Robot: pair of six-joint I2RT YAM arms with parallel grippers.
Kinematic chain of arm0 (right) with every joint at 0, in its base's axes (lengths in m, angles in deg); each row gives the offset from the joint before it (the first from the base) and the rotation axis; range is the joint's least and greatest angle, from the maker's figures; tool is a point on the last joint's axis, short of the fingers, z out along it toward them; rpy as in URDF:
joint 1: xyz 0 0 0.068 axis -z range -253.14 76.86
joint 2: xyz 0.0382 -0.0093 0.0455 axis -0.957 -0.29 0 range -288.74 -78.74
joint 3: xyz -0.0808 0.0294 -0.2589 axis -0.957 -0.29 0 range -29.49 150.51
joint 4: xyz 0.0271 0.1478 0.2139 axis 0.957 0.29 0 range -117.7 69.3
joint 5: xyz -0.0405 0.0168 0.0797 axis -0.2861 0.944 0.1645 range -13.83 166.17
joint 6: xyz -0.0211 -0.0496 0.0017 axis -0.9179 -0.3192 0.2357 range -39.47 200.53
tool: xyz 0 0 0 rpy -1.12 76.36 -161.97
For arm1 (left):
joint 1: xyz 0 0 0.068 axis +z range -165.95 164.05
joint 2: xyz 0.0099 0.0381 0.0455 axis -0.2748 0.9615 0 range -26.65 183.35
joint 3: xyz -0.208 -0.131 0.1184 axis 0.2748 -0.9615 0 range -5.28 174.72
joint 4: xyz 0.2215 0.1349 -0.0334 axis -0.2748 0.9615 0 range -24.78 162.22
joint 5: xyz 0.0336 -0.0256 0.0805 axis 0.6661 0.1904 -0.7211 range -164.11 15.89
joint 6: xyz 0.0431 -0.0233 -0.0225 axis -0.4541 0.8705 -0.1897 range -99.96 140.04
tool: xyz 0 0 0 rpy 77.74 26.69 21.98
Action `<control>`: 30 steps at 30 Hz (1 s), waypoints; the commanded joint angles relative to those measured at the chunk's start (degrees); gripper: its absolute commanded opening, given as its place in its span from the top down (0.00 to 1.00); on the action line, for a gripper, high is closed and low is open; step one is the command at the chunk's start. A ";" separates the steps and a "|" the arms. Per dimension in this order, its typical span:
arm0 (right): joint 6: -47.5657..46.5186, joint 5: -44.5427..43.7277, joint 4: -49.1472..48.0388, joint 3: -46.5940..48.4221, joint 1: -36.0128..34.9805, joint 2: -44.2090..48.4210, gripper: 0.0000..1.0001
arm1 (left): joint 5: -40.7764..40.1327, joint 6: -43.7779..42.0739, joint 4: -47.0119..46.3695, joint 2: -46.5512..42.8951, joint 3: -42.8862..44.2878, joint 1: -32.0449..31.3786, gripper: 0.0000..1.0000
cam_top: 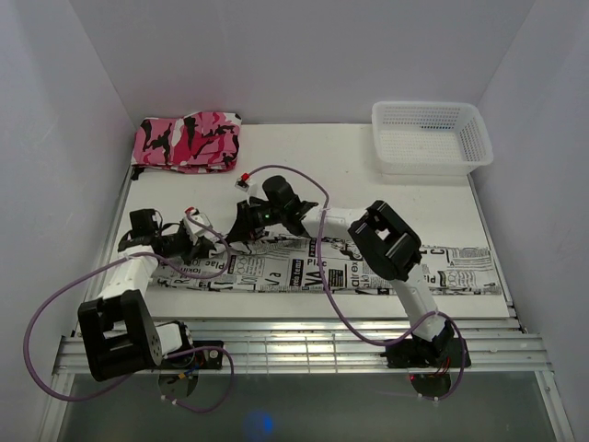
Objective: Fold and stack the trousers
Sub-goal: Fold the trousers
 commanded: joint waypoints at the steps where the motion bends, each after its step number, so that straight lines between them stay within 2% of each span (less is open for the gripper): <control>1: -6.98 1.51 -2.06 4.46 5.39 7.09 0.87 | -4.56 1.66 1.85 1.39 1.03 0.70 1.00; 4: -7.69 4.68 -4.52 5.69 8.20 8.14 0.84 | -4.82 2.63 2.12 2.97 2.61 0.70 1.00; 7: -10.05 7.75 -4.09 9.11 9.52 8.50 0.67 | -5.26 3.68 2.38 4.64 4.46 0.79 1.00; 10: -12.78 10.74 -1.20 10.96 10.22 8.85 0.34 | -5.35 6.05 2.82 6.40 7.18 0.79 1.00; 12: -17.85 12.06 4.92 11.67 10.58 9.81 0.21 | -5.00 7.80 2.91 7.80 9.72 0.79 1.00; 15: -22.97 13.21 12.33 10.80 11.98 12.45 0.26 | -4.91 11.49 1.60 9.29 13.06 0.79 1.00; 18: -31.40 12.95 26.46 8.78 13.91 17.10 0.34 | -4.91 16.76 -0.77 13.77 19.47 0.79 1.00; 20: -39.92 10.23 36.93 5.19 15.32 21.67 0.37 | -7.28 23.18 -5.41 18.42 24.75 0.79 1.00; 23: -48.98 5.93 49.59 0.70 16.55 26.68 0.38 | -13.07 30.65 -11.15 25.89 31.77 0.70 0.70; 24: -50.56 3.74 52.49 -2.71 16.73 27.56 0.38 | -14.74 32.06 -11.24 27.74 34.06 0.70 0.57; 26: -54.07 2.23 58.98 -6.85 17.69 30.46 0.39 | -16.25 32.43 -7.65 31.34 40.54 1.05 0.49; 27: -54.79 -0.56 60.24 -11.74 18.13 31.52 0.39 | -15.90 32.16 -6.25 31.53 41.98 1.40 0.46; 29: -56.54 -3.65 60.78 -17.13 20.32 35.12 0.39 | -13.19 31.11 -1.68 30.32 44.26 2.98 0.32; 30: -56.99 -5.49 60.69 -19.33 21.38 36.17 0.39 | -12.48 30.67 0.17 29.52 44.71 3.51 0.32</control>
